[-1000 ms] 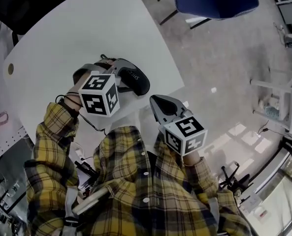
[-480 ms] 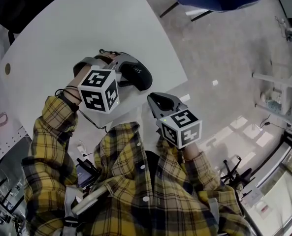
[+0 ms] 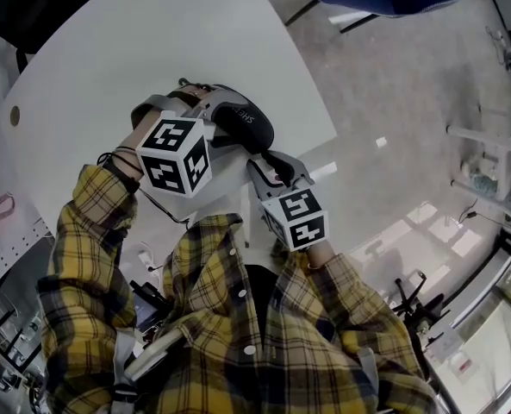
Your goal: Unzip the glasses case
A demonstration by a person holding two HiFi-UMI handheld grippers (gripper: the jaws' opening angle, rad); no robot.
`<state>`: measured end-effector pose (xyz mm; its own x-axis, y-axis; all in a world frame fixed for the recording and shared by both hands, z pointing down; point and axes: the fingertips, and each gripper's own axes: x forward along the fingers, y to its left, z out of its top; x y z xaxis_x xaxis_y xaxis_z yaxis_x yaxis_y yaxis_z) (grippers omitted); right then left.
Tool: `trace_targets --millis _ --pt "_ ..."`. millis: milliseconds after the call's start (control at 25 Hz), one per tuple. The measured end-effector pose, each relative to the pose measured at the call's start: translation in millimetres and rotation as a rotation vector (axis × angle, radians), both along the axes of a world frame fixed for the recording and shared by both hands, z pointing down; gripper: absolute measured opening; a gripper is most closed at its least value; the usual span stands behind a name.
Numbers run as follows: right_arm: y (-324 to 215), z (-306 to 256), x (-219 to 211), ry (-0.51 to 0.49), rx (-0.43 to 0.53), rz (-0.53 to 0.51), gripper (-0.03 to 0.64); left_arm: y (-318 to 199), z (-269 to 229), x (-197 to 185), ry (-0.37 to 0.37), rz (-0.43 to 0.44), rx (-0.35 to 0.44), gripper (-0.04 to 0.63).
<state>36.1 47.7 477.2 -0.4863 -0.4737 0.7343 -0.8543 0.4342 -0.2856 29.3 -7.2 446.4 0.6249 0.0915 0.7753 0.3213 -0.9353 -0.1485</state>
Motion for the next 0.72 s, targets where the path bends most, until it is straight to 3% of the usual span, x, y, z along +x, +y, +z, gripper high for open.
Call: trace_targets --millis 360,520,720 --pt "0 9 -17 0.058 0.109 -0.052 0.092 0 3 -2 0.017 0.000 0.015 0.264" --pt "-3 10 -14 0.055 0.112 0.026 0.082 0 4 -3 0.024 -0.002 0.021 0.264" --pt "-6 7 -3 -0.012 0.102 0.201 0.075 2 2 -1 0.032 -0.007 0.028 0.264"
